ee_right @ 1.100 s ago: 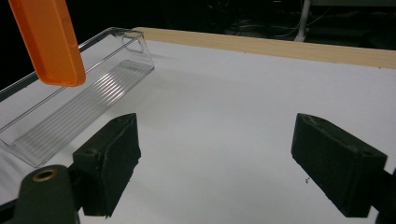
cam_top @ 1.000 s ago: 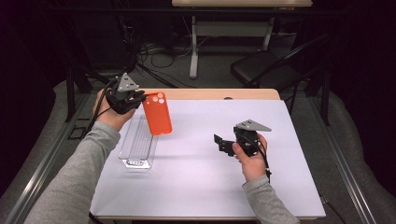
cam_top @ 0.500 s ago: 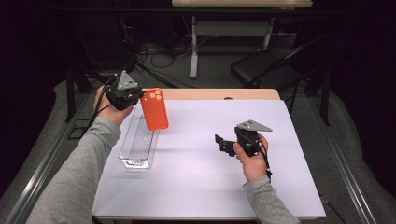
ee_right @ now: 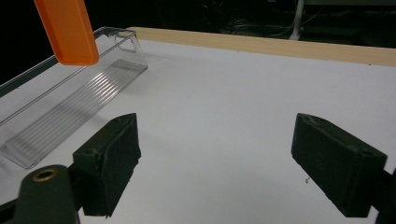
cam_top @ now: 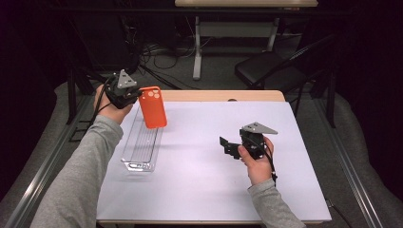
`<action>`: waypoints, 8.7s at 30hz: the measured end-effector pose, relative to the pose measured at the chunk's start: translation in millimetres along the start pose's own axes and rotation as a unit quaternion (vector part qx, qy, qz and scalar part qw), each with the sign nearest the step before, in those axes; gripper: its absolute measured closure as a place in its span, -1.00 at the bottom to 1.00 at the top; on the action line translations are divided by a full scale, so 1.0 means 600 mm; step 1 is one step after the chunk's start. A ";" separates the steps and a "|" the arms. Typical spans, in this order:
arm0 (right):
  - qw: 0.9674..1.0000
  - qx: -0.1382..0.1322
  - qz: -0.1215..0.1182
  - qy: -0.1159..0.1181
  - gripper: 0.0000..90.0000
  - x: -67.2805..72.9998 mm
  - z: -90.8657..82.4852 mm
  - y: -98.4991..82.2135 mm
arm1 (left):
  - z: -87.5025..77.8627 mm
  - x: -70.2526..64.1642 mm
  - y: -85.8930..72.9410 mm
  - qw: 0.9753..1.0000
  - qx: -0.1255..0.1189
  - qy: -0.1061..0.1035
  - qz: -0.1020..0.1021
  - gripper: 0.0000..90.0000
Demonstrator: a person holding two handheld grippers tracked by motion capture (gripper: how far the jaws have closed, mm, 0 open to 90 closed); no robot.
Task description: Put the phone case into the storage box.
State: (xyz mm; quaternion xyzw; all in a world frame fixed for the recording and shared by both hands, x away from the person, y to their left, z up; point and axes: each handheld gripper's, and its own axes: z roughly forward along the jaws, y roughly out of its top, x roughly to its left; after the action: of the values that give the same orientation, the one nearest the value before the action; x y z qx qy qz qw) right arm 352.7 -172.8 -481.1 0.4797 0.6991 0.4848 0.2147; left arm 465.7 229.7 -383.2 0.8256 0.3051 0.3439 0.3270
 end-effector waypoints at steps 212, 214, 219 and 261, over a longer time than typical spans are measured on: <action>1.000 -0.018 -0.008 -0.024 -0.66 -0.005 0.003 -0.018 | 0.037 0.034 -0.059 0.972 -0.026 -0.077 -0.218 -0.53; 1.000 -0.019 -0.008 -0.024 -0.67 -0.005 0.003 -0.018 | 0.033 0.031 -0.058 0.972 -0.028 -0.087 -0.216 -0.56; 0.999 -0.019 -0.009 -0.024 -0.67 -0.006 0.002 -0.018 | 0.023 0.022 -0.052 0.972 -0.036 -0.095 -0.210 -0.65; 0.999 -0.015 -0.035 0.009 -0.95 0.009 -0.039 0.016 | -0.070 -0.083 -0.033 0.973 -0.060 -0.166 -0.150 -0.74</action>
State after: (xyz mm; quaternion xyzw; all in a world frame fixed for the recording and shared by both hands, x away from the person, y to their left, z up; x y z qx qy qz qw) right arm 336.9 -178.6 -461.3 0.4475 0.7097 0.4919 0.2324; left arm 399.3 219.0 -393.7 0.7947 0.3458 0.1671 0.4700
